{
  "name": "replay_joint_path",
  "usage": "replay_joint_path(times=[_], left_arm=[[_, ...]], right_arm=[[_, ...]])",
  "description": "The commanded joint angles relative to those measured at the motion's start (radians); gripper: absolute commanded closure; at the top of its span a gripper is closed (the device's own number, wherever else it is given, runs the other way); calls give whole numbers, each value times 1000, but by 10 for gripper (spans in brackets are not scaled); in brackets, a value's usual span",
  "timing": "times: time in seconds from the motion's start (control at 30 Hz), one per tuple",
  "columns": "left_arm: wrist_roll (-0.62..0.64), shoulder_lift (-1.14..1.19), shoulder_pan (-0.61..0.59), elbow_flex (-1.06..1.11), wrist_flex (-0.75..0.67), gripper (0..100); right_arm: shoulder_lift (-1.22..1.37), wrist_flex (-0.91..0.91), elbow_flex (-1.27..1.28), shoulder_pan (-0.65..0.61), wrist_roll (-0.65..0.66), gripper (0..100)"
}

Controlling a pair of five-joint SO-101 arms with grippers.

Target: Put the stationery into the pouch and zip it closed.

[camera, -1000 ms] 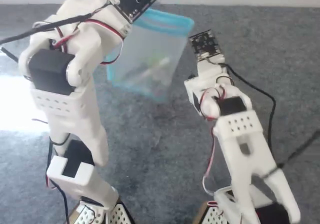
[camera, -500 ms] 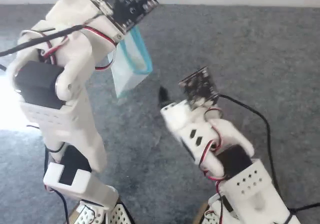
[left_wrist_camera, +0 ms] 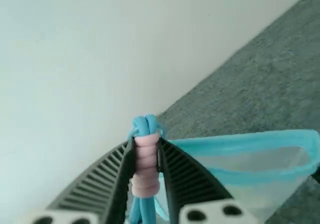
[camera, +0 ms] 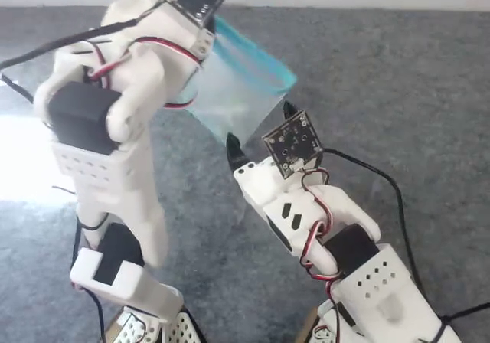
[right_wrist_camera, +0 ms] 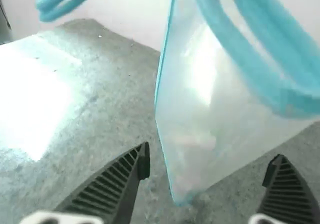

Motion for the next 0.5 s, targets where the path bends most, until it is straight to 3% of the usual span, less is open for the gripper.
replay_joint_path(times=[0.0,0.17,0.47], left_arm=[[32,-60,37,-7,12,990],[34,-63,38,-10,20,990],[35,-167,95,-1,23,990]], right_arm=[[-16,-73,-3,58,-9,634],[-15,-82,3,199,-11,634],[65,-116,-9,219,-11,634]])
